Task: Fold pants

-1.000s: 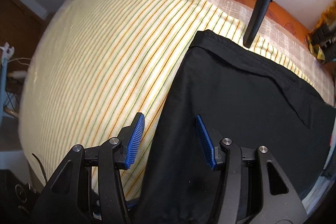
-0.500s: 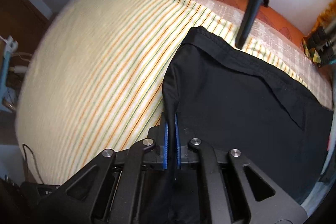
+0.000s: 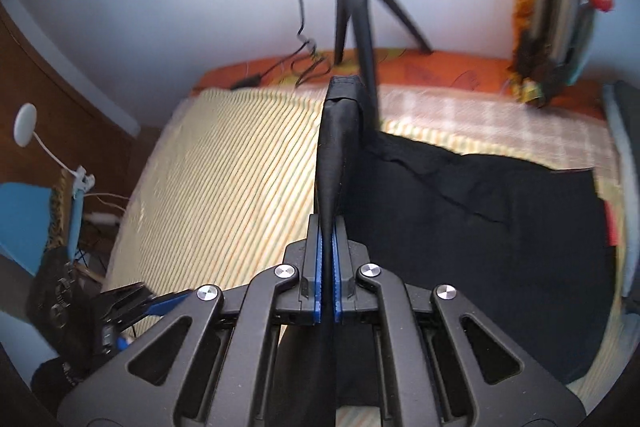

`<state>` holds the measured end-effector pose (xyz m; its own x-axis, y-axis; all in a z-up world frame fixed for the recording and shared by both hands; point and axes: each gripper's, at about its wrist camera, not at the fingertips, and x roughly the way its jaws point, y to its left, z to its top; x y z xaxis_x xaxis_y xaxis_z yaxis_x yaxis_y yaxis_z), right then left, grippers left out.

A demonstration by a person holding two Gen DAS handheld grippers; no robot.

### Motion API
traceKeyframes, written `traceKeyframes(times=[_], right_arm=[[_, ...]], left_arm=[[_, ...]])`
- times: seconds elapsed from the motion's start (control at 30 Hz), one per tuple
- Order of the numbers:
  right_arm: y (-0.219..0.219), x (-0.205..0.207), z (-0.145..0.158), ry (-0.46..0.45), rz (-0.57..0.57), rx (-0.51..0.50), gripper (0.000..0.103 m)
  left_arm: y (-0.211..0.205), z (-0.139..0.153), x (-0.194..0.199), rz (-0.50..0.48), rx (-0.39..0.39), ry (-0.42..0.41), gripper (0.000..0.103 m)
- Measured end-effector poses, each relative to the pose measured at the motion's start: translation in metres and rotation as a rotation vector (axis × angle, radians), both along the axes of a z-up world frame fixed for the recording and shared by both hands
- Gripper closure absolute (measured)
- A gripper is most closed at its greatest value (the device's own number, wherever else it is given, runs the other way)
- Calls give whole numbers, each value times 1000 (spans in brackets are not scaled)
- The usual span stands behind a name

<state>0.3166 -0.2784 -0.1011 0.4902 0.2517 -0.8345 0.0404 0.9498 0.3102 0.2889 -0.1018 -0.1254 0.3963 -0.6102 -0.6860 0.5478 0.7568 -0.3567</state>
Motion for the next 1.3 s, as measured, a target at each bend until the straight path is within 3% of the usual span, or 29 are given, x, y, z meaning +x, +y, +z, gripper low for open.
traceKeyframes(times=[0.2,0.57,1.03,1.3], right_arm=[[-39,-19,14,-29,-42,-7,99],[-107,-50,32,-64,-107,-43,99],[-193,-74,-5,2,-178,-108,99],[-221,-87,-42,50,-230,-109,99]], left_arm=[[-43,3,-3,-68,-23,-26,66],[-116,4,-12,-202,34,-73,66],[-206,-4,-43,-406,179,-215,66],[-232,-27,-50,-479,288,-238,66]])
